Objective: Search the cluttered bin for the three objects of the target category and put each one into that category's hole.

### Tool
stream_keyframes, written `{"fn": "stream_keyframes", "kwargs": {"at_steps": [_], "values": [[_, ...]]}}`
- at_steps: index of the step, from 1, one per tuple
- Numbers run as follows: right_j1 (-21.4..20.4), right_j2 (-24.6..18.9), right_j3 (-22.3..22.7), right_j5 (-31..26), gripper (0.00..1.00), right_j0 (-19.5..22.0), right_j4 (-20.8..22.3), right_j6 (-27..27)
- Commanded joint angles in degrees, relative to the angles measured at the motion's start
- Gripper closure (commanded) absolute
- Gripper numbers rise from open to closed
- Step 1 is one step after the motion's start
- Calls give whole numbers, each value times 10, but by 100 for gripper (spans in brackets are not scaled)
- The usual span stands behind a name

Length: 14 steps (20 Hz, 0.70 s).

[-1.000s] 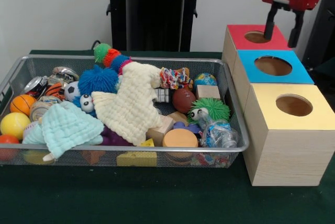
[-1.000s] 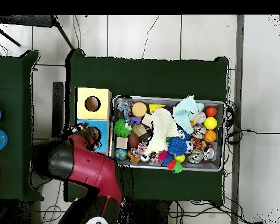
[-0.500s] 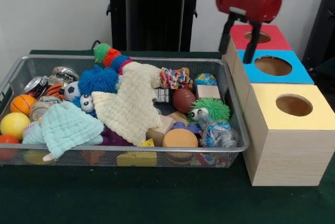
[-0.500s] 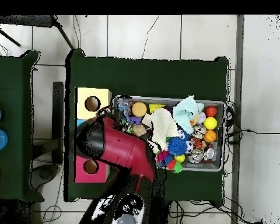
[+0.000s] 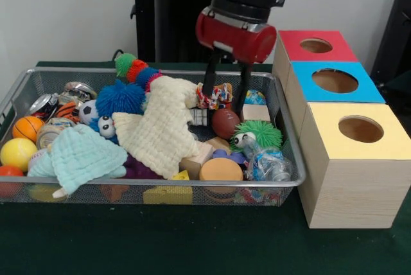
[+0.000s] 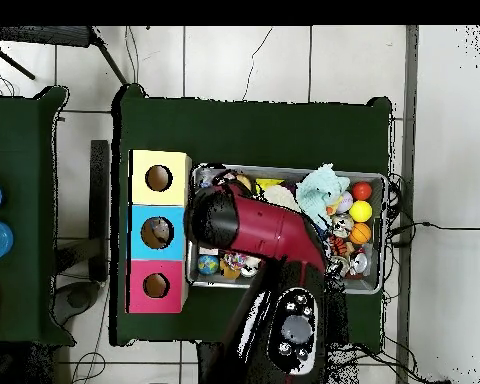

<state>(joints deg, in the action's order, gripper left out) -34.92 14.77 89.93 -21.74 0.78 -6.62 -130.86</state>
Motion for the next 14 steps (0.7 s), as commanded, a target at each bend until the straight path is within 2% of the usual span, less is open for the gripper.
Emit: {"fn": "stream_keyframes", "kwargs": {"at_steps": [1,4,7,8,14], "values": [[38,-162,-82,-96,0,53,117,223],[65,-210,-111,-98,0,70,144,240],[91,-263,-145,-120,0,85,186,302],[99,-272,-153,-129,0,87,193,308],[95,-270,-165,-179,0,72,216,289]]}}
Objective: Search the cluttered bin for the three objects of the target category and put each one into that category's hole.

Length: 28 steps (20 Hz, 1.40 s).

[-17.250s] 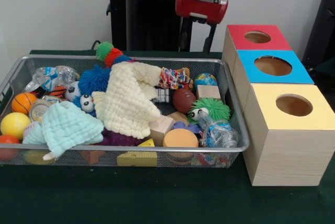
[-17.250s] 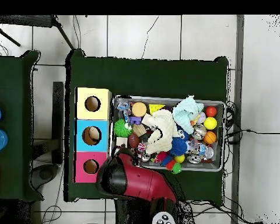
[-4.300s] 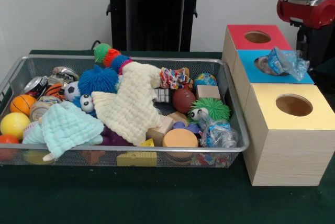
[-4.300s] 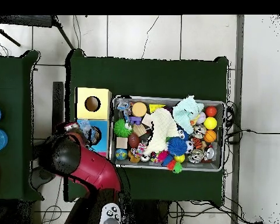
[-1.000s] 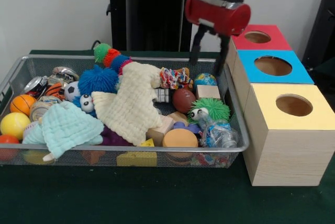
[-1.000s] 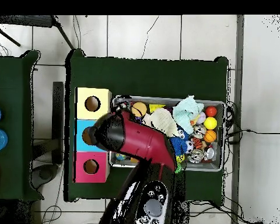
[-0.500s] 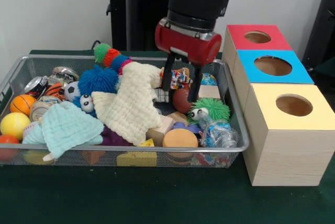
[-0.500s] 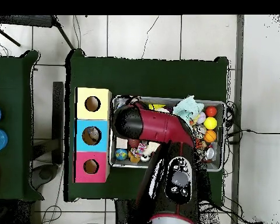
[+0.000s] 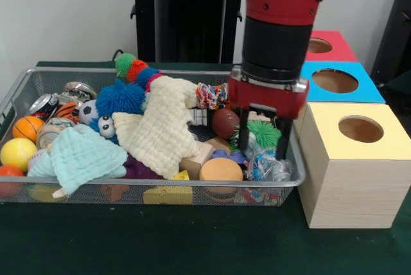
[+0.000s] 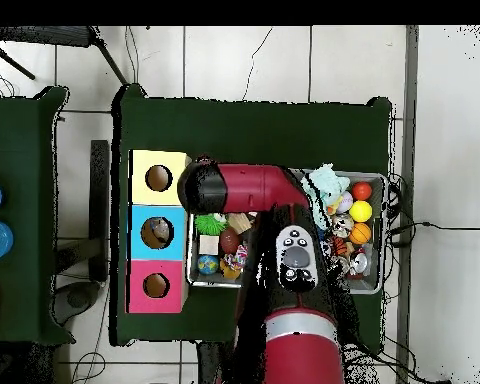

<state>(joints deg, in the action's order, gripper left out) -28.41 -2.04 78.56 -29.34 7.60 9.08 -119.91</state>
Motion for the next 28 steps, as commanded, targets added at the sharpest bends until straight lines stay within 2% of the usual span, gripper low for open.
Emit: {"fn": "stream_keyframes", "kwargs": {"at_steps": [1,9,15,21,28], "values": [[29,-108,-52,-112,0,6,62,186],[30,-132,-57,-129,0,31,106,228],[26,-133,-53,-125,0,37,139,224],[31,-133,-83,-146,0,32,154,211],[14,-137,-64,-151,0,38,161,209]]}}
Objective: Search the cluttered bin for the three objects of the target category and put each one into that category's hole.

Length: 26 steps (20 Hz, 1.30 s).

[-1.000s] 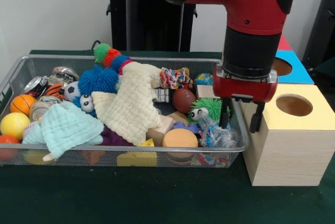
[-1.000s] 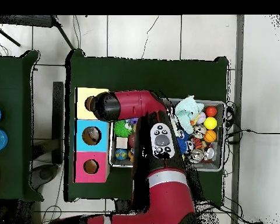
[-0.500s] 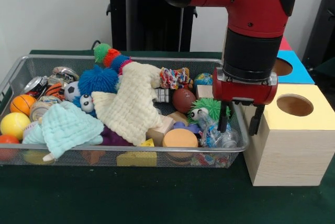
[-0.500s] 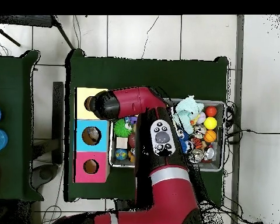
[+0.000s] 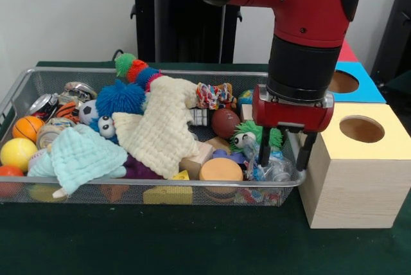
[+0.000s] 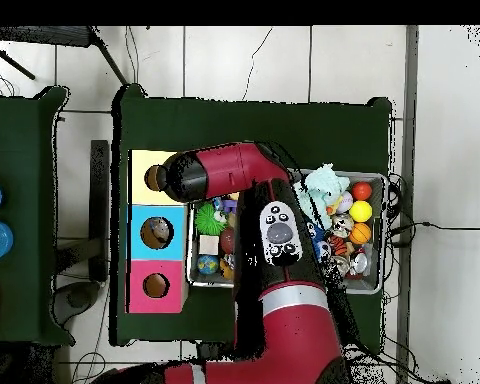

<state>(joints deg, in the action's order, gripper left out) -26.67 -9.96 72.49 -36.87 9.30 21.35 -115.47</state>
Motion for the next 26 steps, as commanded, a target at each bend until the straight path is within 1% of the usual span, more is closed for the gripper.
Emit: {"fn": "stream_keyframes", "kwargs": {"at_steps": [1,4,7,8,13,20,25,26], "values": [[-9,-58,2,-77,0,23,39,166],[-6,-61,2,-79,0,24,40,167],[4,-66,7,-65,0,28,40,163],[-2,-67,22,-56,0,33,41,163],[-10,-70,51,-48,0,45,52,166],[-1,-79,85,-11,0,63,80,159],[-6,-77,106,5,0,70,106,151],[-7,-79,117,12,0,76,110,150]]}}
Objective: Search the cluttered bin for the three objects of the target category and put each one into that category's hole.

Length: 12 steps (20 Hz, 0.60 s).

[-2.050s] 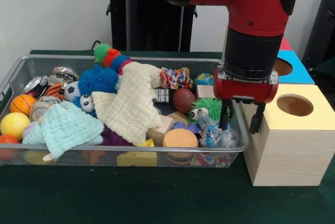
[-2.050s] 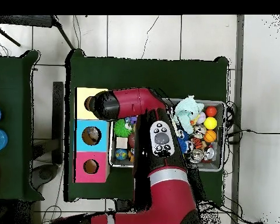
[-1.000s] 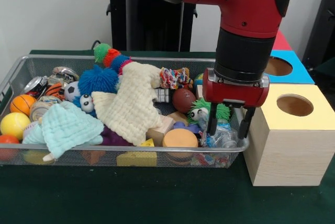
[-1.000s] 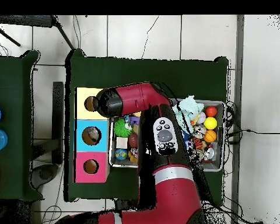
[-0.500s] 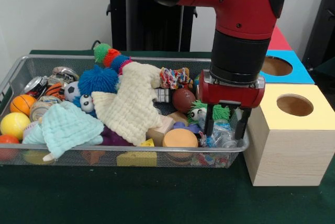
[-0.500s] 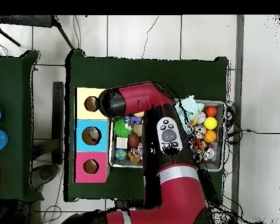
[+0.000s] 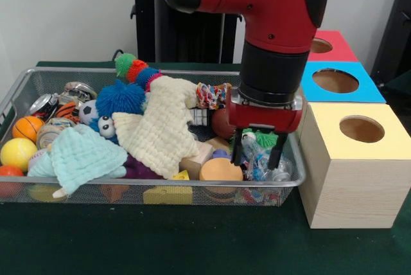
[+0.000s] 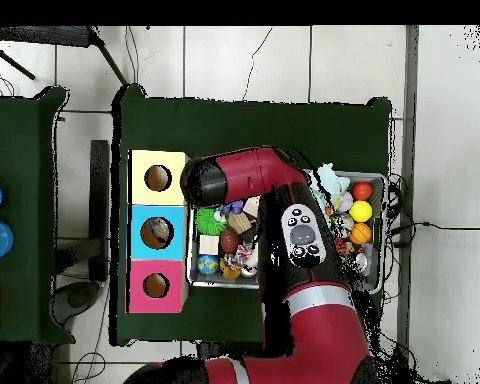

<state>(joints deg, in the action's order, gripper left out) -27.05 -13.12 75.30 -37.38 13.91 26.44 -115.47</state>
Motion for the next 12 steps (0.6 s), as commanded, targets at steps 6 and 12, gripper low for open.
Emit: {"fn": "stream_keyframes", "kwargs": {"at_steps": [6,12], "values": [[21,-79,100,26,0,49,63,153],[24,-99,113,22,0,61,62,150]]}}
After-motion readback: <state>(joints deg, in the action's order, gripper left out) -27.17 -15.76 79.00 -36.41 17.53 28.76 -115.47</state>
